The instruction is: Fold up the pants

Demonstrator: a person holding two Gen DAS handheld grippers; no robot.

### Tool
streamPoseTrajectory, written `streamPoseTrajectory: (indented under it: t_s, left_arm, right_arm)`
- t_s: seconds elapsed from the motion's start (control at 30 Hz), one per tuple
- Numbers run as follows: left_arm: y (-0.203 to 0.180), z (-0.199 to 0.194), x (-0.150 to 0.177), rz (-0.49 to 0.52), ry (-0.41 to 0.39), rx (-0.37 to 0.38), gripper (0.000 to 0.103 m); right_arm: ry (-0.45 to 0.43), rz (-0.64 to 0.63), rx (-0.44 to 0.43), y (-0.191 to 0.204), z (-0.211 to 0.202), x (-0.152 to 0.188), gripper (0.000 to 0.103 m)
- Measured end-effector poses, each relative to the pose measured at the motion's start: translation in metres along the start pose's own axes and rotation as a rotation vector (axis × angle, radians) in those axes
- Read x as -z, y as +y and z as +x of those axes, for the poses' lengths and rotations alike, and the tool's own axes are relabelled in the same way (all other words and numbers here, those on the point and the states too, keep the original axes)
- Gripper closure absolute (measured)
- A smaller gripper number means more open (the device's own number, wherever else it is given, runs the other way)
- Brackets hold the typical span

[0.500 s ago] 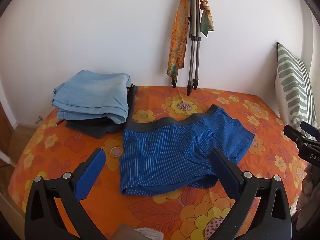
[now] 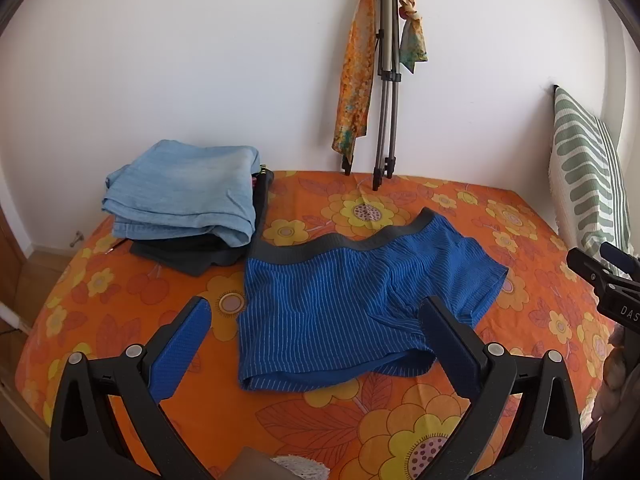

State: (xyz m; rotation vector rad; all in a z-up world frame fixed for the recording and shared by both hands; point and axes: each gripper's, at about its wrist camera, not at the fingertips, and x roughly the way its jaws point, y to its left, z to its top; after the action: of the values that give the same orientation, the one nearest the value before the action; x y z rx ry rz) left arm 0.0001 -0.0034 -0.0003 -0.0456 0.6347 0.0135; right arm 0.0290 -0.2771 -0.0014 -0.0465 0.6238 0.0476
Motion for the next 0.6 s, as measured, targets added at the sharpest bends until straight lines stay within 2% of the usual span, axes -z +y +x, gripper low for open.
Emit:
streamPoseTrajectory:
  t_s: [0.6]
  left_arm:
    - [0.0032,0.0012,-0.0002,-0.001,0.009,0.013,0.000]
  right_arm:
    - [-0.001,0.000,0.000,0.0001,0.0000,0.0006,0.000]
